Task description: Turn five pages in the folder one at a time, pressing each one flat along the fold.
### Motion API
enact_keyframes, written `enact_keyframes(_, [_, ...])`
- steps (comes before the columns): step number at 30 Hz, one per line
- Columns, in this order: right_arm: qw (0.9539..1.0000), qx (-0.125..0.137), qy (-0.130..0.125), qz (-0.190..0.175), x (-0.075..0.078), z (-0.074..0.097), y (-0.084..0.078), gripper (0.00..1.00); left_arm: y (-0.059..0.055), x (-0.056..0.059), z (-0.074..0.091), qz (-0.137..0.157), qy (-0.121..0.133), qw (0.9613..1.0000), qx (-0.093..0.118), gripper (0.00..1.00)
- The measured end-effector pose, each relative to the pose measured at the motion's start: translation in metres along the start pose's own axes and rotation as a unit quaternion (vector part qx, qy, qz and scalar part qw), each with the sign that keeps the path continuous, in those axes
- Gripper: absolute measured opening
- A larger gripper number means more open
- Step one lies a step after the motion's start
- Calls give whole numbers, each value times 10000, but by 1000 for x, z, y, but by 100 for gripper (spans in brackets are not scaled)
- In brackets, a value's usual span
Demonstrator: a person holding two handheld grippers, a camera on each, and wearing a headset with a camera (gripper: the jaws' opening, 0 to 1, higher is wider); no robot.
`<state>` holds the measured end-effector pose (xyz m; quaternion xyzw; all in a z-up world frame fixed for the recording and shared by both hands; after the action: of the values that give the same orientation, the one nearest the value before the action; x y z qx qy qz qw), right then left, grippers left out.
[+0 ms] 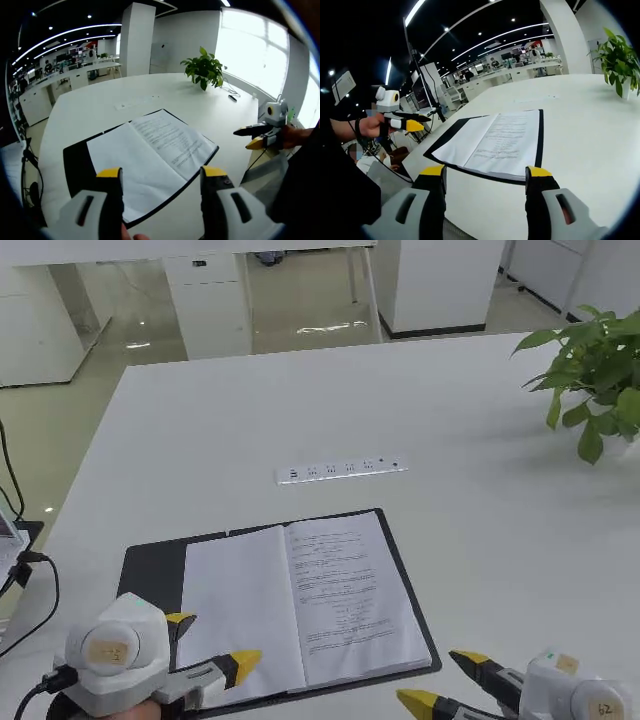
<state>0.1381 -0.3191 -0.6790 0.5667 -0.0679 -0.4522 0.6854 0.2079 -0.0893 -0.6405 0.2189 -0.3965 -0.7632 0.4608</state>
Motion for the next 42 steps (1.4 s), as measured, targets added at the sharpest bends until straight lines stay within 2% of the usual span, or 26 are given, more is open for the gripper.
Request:
enact_keyframes(4, [10000, 60, -45, -60, 1, 4, 1, 63, 4, 8, -10, -170, -134, 9998, -52, 61])
enact_keyframes(10, [10000, -7, -56, -61, 2, 6, -2, 63, 9, 19, -24, -294, -294, 9991, -87, 60])
enact_keyframes(17, [10000, 9, -55, -43, 2, 5, 5, 63, 13, 37, -44, -477, -507, 9974, -172, 59])
enact_keyframes(24, [10000, 7, -38, -34, -2, 3, 5, 63, 24, 55, -69, -756, -725, 9943, -216, 58])
enact_keyframes(30, [9999, 68, -67, -74, -1, 4, 5, 63, 23, 69, -84, -976, -867, 9910, -290, 58])
enact_keyframes(35, [9999, 34, -72, -114, 0, 5, 2, 63, 21, 90, -100, -1112, -1043, 9877, -355, 59])
enact_keyframes(38, [9998, 70, -88, -150, 1, 7, 1, 63, 15, 108, -109, -1249, -1204, 9838, -450, 59])
enact_keyframes(42, [9998, 54, -93, -145, 1, 8, 0, 63, 10, 126, -124, -1178, -1360, 9822, -542, 59])
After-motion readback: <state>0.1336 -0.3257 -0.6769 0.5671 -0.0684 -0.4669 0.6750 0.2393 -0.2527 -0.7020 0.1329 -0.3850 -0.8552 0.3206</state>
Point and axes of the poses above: the centre of the closed fingertips' face, and the gripper's own axes: z roughly backward along the fingers, x roughly to its right, y roughly out of its top, the point moved 1 cm from there along z, roughly backward along the fingers, and after that the axes turned 10 degrees about y, right-handed, at the moved point
